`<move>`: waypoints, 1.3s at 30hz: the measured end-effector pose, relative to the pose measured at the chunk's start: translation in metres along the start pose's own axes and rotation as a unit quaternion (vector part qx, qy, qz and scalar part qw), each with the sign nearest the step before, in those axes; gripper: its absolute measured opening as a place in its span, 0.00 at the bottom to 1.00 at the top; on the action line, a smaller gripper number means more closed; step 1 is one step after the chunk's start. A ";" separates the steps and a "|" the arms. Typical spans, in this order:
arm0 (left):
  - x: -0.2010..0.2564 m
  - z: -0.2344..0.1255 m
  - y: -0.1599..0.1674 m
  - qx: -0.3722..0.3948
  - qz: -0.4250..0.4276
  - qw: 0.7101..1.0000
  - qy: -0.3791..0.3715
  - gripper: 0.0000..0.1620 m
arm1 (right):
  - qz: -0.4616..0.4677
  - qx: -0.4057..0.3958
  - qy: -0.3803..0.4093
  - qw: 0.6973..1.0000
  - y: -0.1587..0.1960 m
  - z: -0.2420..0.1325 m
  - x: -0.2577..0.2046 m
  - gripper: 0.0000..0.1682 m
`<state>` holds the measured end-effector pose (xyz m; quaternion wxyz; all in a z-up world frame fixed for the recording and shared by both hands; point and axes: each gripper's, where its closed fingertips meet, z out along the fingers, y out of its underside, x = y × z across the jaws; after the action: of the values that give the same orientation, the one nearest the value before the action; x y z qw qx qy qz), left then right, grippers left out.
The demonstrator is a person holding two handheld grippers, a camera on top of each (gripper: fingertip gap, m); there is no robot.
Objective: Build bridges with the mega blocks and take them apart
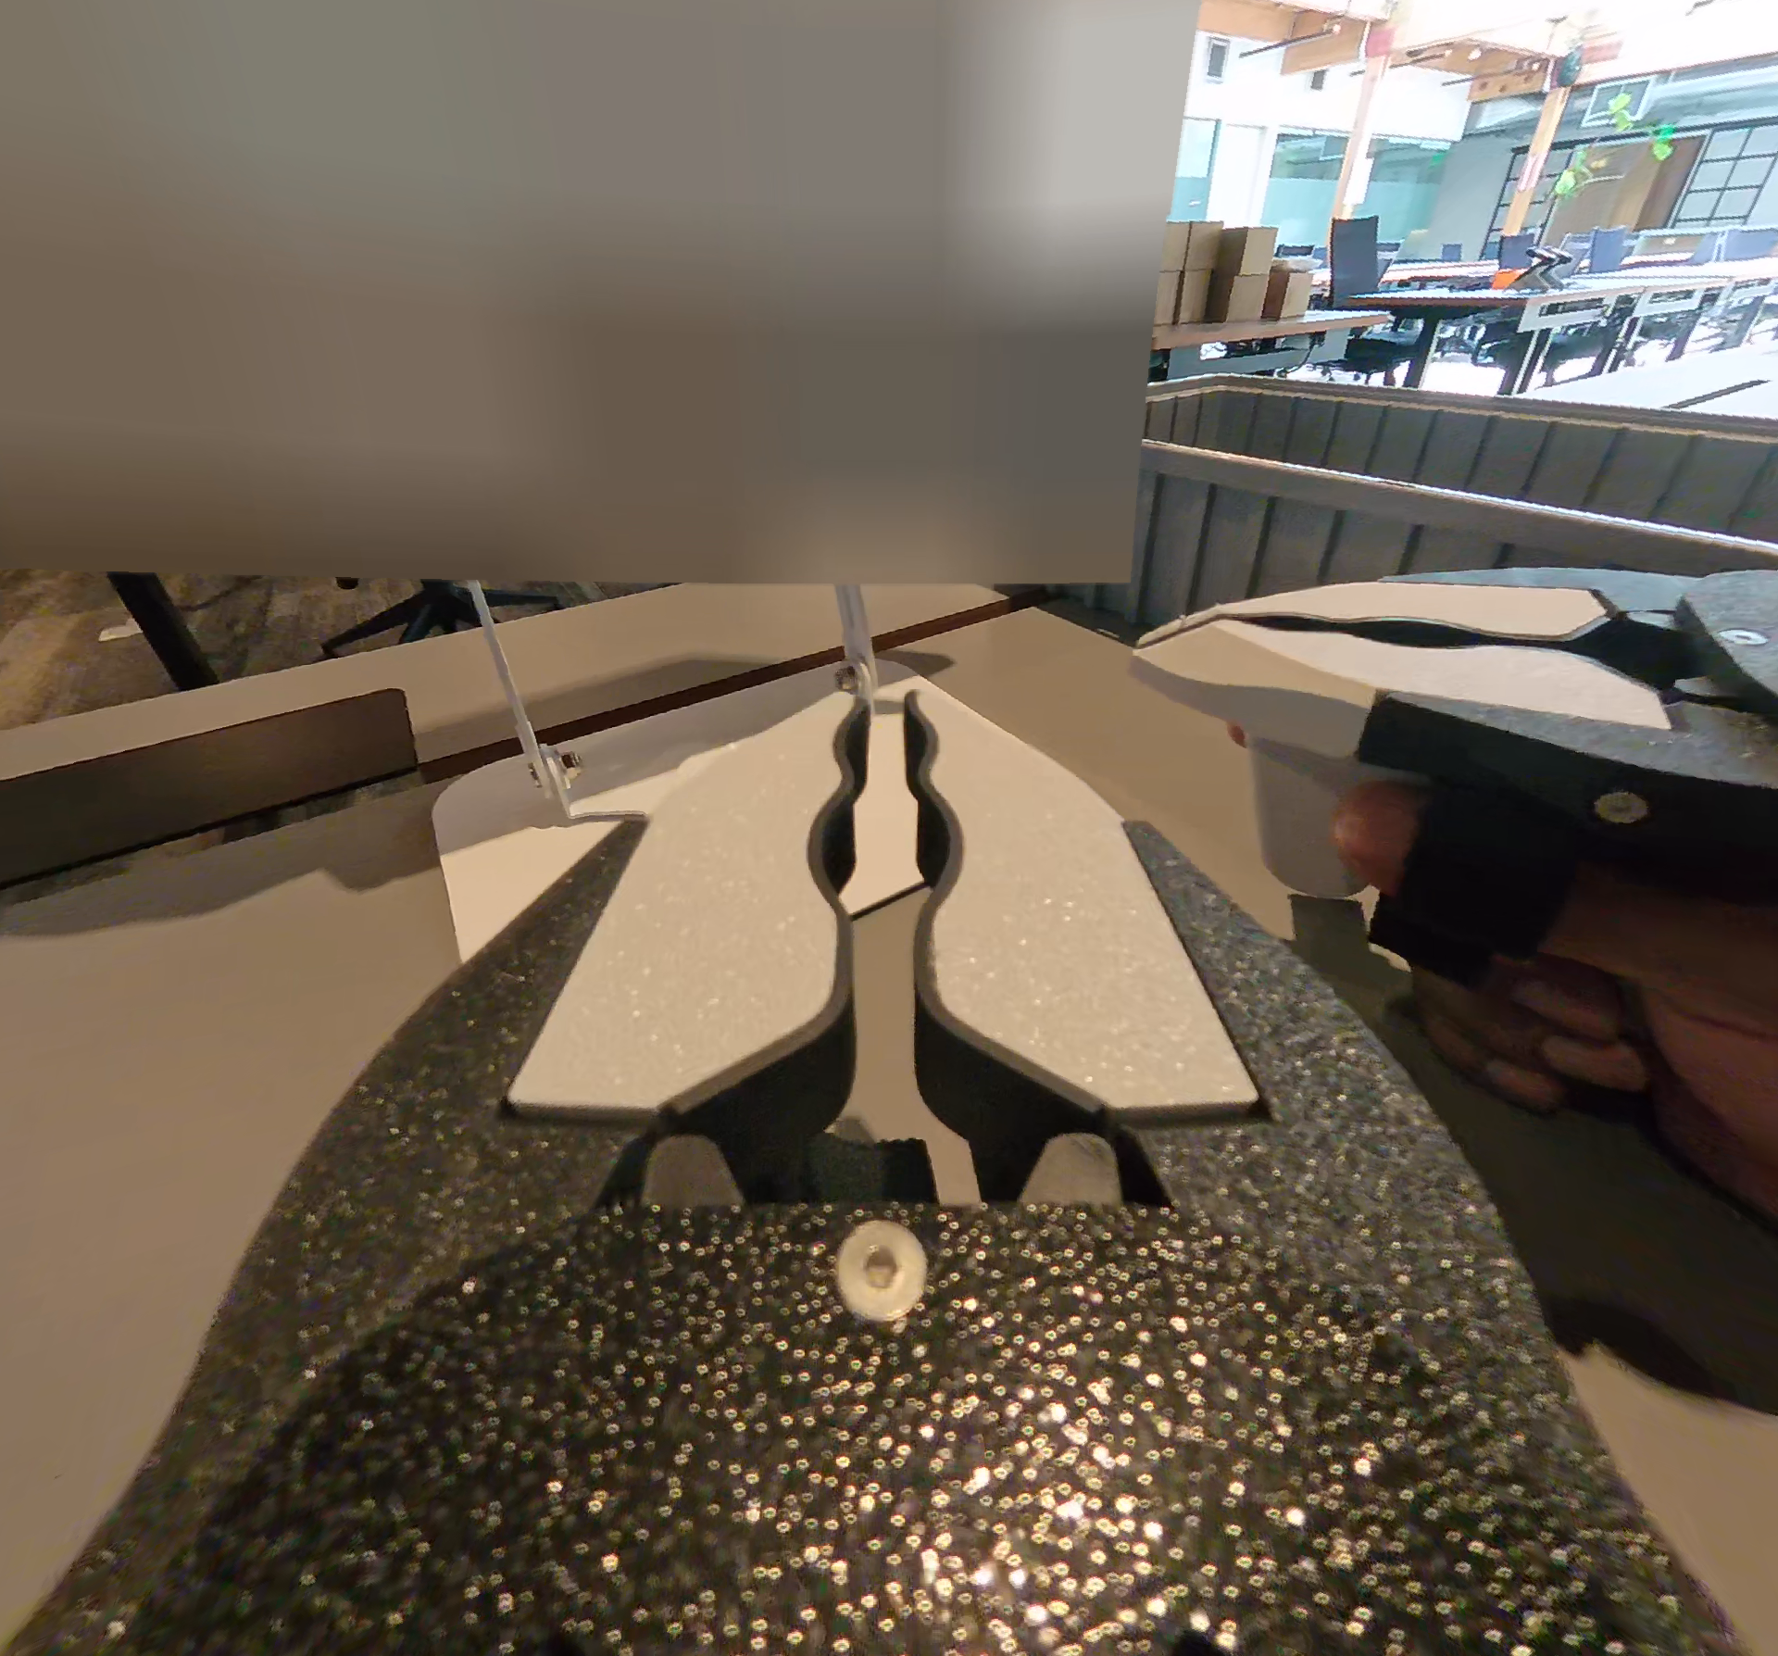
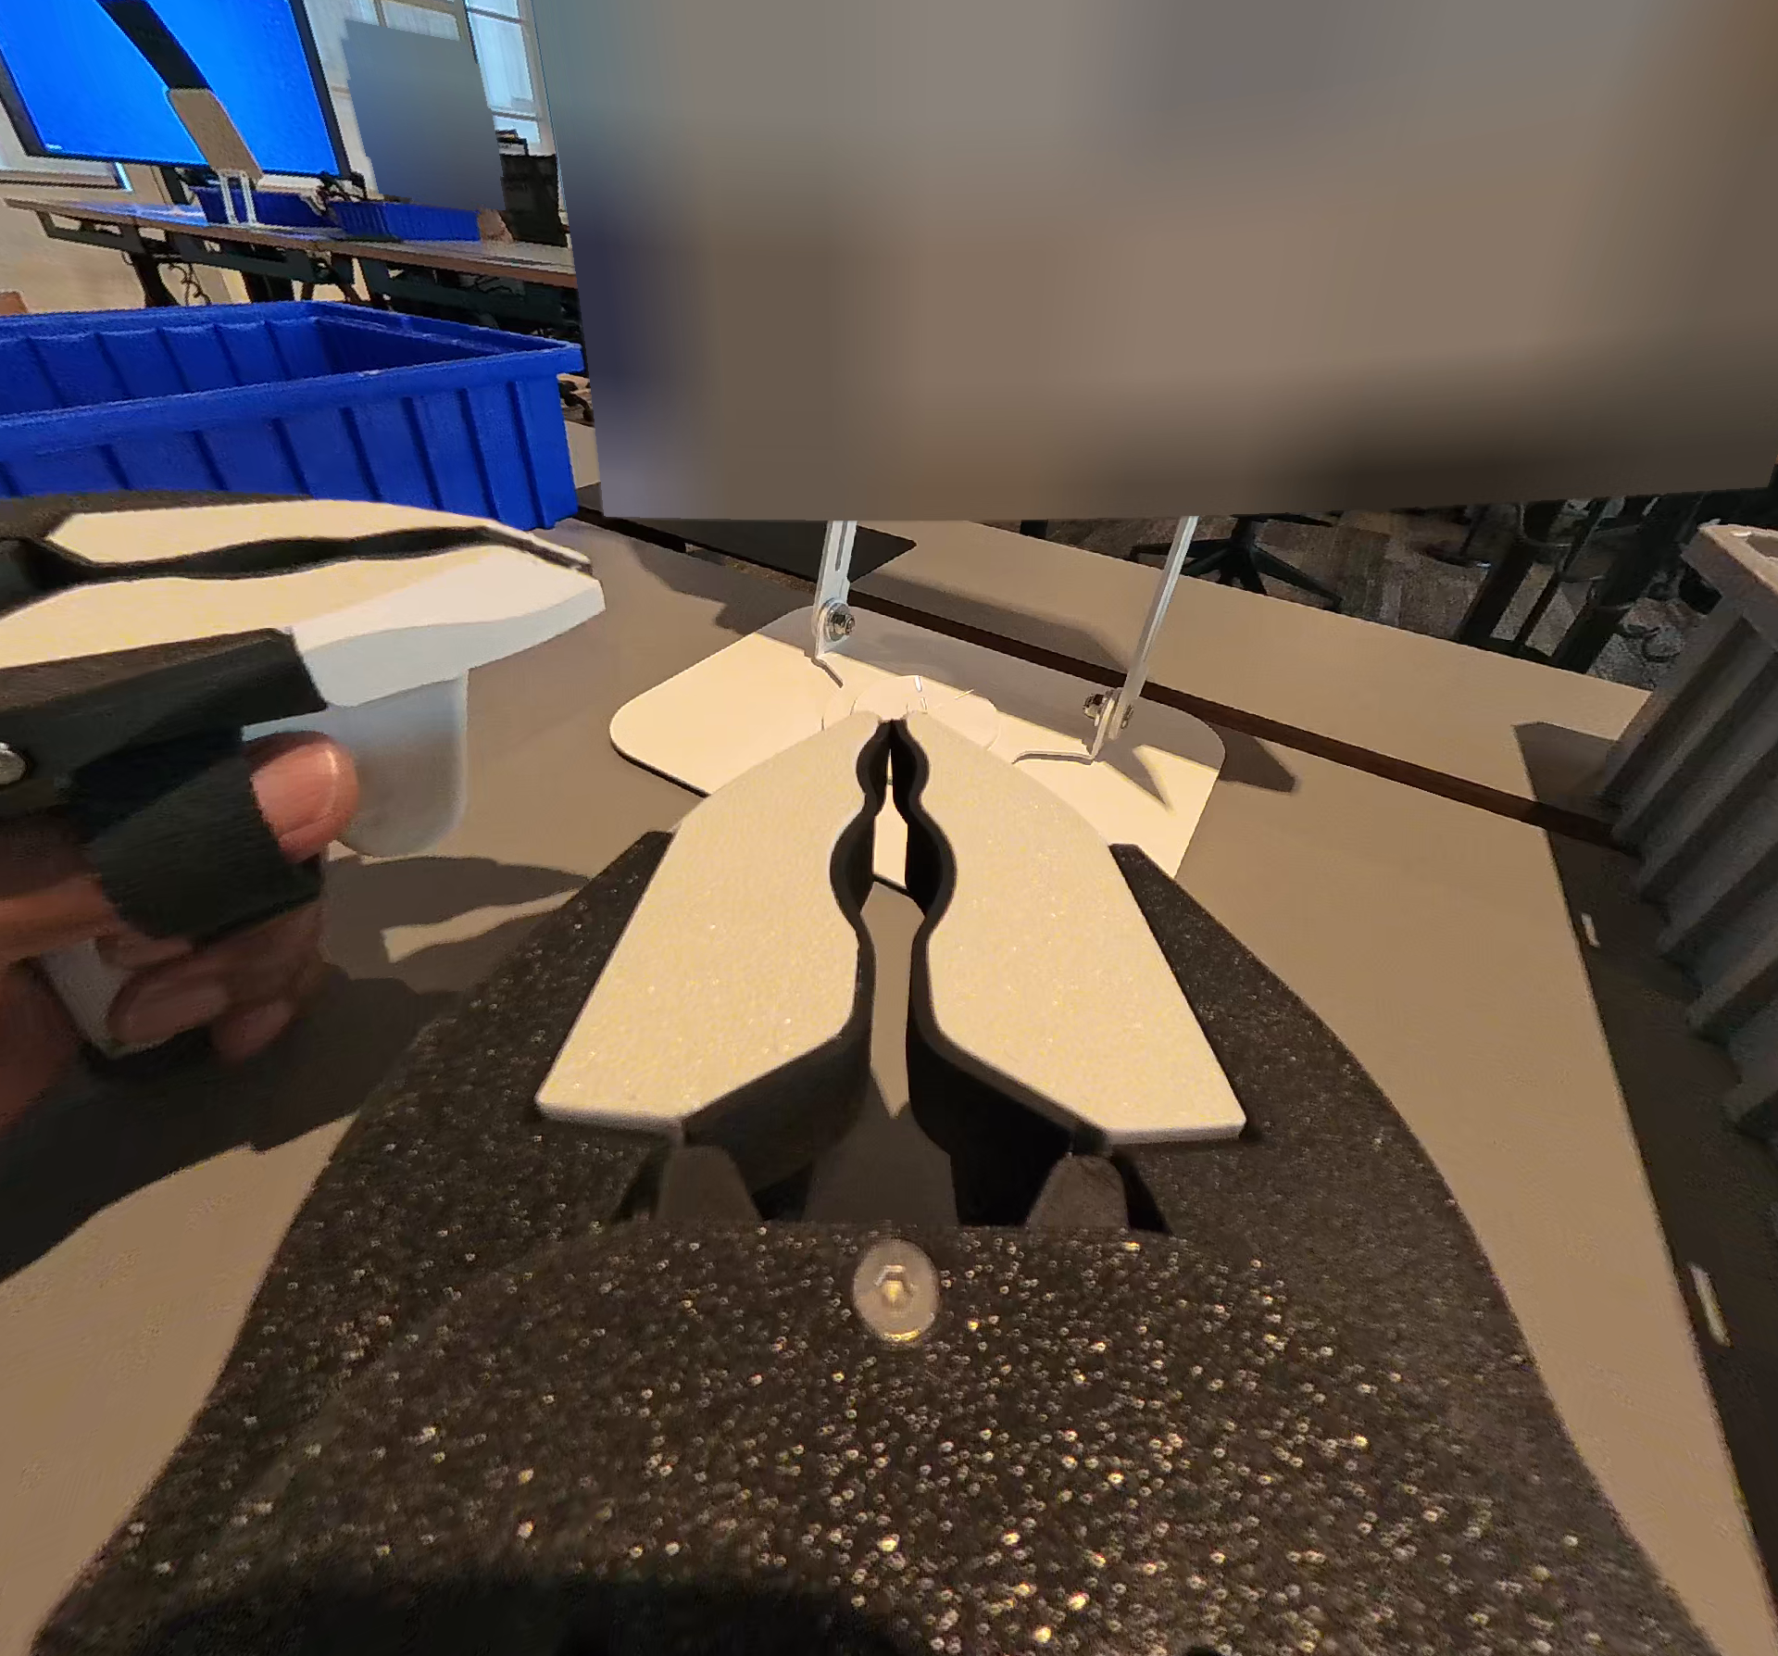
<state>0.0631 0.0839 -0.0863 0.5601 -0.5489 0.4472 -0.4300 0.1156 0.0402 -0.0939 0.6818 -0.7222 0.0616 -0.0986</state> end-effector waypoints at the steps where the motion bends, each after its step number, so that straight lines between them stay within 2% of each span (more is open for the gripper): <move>1: 0.001 0.000 0.000 0.000 -0.003 1.000 0.002 0.04 | -0.001 0.000 0.000 1.000 0.000 0.000 0.000 0.00; 27: 0.001 -0.001 0.003 -0.016 -0.019 1.000 0.006 0.04 | -0.010 -0.007 -0.007 1.000 0.001 -0.002 -0.006 0.00; 39: -0.050 -0.019 -0.019 0.012 -0.009 0.998 -0.060 0.05 | -0.017 -0.013 -0.013 1.000 0.003 -0.001 -0.009 0.00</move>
<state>0.0331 0.1272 -0.0658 0.5884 -0.5708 0.4030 -0.4068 0.1070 0.0413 -0.0972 0.6710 -0.7335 0.0422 -0.1002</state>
